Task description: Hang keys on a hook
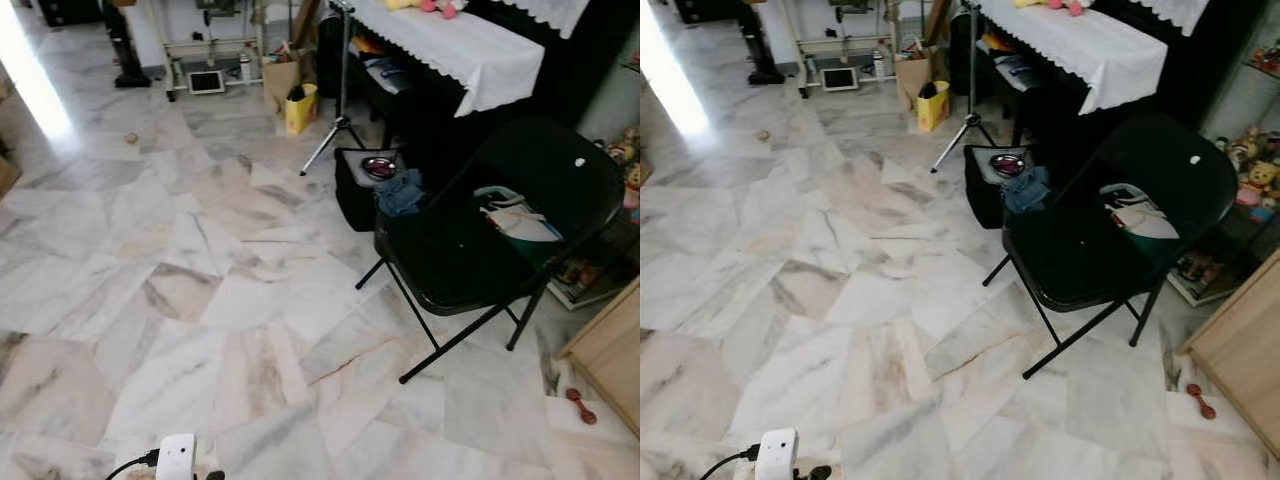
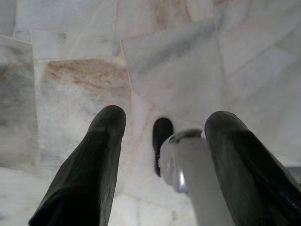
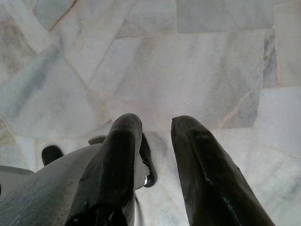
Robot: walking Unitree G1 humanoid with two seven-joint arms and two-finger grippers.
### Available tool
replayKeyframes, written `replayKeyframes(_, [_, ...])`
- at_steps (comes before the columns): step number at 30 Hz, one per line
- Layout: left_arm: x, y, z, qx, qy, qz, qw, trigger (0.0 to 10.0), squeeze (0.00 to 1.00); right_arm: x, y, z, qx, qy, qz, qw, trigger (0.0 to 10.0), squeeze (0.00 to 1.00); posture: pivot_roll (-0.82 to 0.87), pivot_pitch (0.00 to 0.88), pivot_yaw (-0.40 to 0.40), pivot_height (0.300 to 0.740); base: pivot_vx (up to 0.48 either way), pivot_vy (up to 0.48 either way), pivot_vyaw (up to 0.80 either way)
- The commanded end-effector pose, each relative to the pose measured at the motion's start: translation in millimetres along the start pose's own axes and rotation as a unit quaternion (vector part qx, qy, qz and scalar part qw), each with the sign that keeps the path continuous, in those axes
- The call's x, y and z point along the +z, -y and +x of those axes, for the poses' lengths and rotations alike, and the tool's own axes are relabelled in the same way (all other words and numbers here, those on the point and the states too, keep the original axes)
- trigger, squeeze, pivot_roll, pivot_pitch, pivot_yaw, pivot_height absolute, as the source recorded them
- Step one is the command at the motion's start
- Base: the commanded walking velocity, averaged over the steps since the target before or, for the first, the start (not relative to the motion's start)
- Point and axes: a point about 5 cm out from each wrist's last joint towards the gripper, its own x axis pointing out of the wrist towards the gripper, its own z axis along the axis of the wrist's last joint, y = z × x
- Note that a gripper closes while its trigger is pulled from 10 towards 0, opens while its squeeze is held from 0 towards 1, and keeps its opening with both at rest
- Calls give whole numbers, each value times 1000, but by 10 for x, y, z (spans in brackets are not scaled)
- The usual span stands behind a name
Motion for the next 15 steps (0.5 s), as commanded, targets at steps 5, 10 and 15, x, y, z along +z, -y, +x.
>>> replayKeyframes(5, [354,307,98,-17,15,-7,1000,10000,0,-28,46,-21,-7,-4,-2,1000,10000,0,106,21,-3,740,0,-180,-800])
replayKeyframes(10, [357,311,99,-17,15,-7,1000,10000,0,-38,48,-26,-6,-5,-3,1000,10000,0,105,31,1,740,0,0,-800])
replayKeyframes(15, [405,332,106,-21,20,2,1000,10000,0,-42,45,-27,-5,-5,-4,1000,10000,0,103,32,2,740,0,0,-800])
